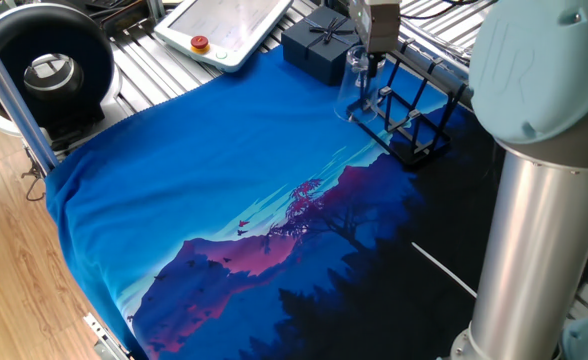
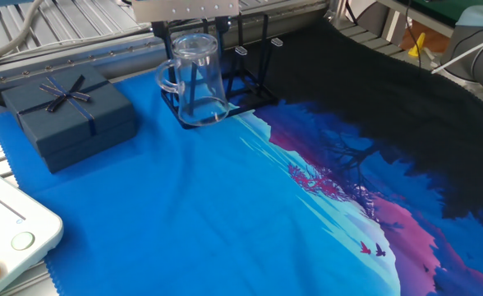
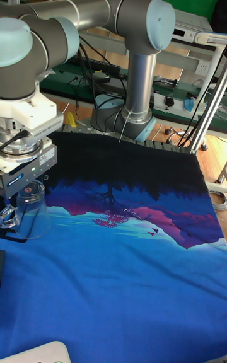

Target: Take the cup off the cup rack

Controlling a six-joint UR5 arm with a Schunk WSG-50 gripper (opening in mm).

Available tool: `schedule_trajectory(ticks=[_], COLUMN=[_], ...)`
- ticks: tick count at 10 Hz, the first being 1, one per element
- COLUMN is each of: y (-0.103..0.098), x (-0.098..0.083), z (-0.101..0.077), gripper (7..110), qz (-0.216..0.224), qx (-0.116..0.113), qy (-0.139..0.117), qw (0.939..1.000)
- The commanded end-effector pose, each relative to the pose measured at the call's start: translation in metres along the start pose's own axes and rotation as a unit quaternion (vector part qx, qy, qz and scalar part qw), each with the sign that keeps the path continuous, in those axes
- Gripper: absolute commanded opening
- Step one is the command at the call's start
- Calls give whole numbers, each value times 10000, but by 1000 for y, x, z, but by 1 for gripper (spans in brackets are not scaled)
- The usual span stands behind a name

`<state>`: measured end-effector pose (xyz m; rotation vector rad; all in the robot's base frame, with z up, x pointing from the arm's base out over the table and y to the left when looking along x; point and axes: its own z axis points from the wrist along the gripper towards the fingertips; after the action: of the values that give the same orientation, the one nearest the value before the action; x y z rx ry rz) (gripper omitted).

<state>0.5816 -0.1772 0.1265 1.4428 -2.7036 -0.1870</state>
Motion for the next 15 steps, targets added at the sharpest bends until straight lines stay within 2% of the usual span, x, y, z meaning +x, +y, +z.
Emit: schedule_trajectory(ticks=[1,7,10,15], y=[4,10,6,8], x=[0,1,7,7], z=[-8,-30,-31,-37], gripper=[7,7,7,7], qz=[117,340,420,474], qx=[-3,162,280,346], qy=[14,213,333,445], qw=[9999,9991,9982,9973])
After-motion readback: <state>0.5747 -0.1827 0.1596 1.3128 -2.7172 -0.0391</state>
